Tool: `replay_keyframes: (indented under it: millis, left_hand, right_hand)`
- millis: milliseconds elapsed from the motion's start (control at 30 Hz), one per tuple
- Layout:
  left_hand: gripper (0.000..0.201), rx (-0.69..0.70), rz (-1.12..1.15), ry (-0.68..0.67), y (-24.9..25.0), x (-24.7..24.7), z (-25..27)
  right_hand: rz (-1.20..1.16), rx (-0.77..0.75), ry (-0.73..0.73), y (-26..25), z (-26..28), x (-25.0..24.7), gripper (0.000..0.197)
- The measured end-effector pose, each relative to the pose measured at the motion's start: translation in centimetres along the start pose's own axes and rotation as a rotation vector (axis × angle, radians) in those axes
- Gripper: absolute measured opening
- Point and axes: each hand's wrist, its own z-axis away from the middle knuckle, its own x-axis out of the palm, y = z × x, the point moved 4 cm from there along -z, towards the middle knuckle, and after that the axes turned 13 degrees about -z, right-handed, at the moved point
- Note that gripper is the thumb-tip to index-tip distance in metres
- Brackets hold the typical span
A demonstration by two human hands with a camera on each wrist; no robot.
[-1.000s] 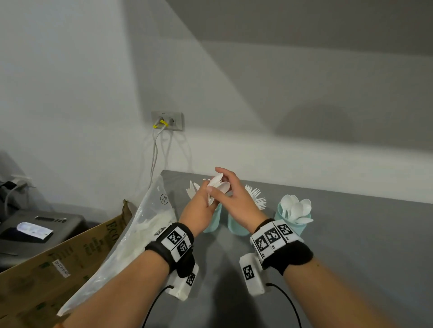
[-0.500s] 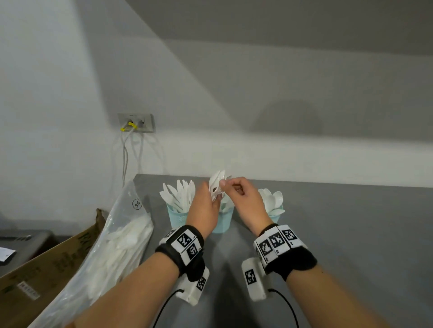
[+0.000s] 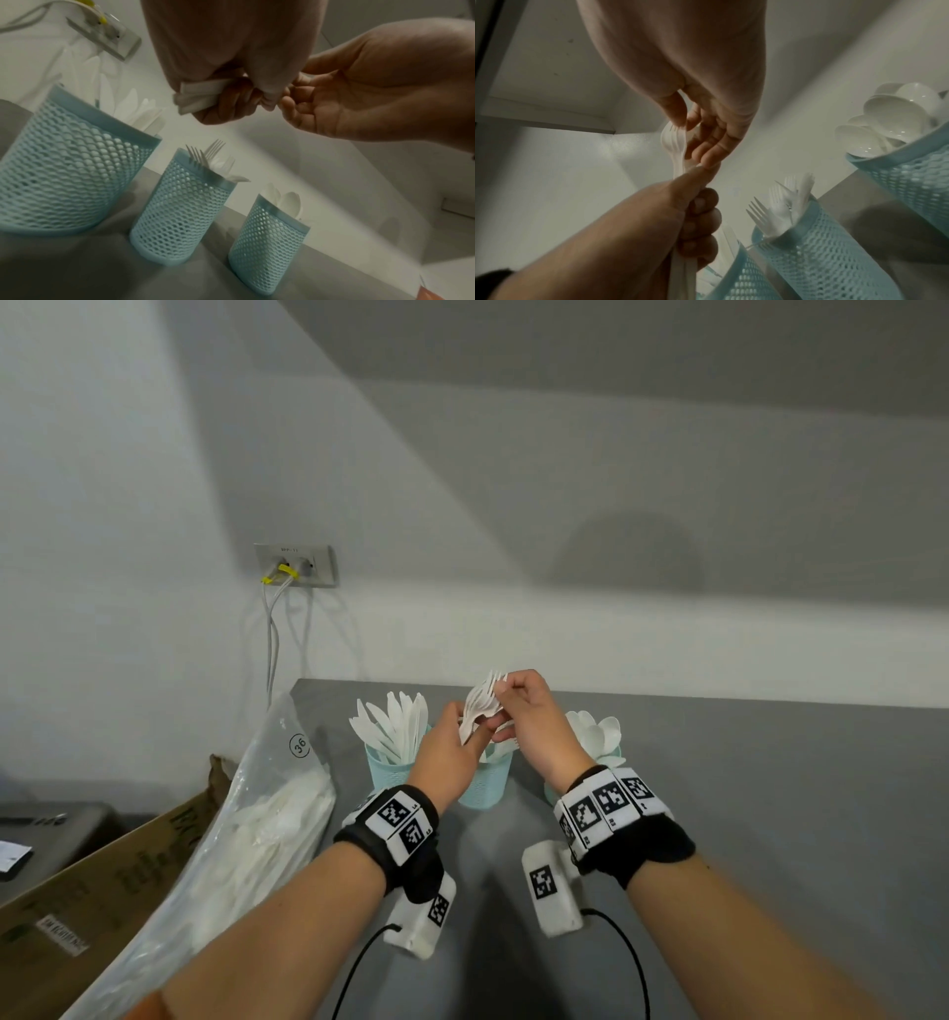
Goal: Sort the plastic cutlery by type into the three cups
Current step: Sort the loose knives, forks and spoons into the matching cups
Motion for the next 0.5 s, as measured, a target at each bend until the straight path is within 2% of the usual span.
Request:
replay_keyframes:
  millis: [167,233,333,433,500]
  left_hand:
    - [0.024,-0.036,0.027,-0.042,-0.6,-0.6,-0.9]
    - [0.021,-0.053,0.026,-0.003,-1.2,-1.2,-1.3]
    - [0.015,-0.111,0.091,0.062,-2.1,-2.1,-1.9]
    - [0.028,-0.099,0.187,0.079,-2.2,-2.7,-2.0]
    - [0.031,-0.054,0.216,0.076,-1.6,-2.8,-1.9]
  right_hand:
    - [-0.012,-0.076,0.04,-3.0,-1.2,0.2,0.007]
    - [-0.061,-0.18,0.076,-5.0,-1.4,0.0,0.005]
    - [-0.113,-0.345,0.198,-7.1,-1.6,-1.0,0.014]
    - [0.048,-0.317,0.225,-4.8,-1.9,-1.6,0.008]
    - [0.149,-0.23,0.189,-1.5,-1.9,-1.8,0.014]
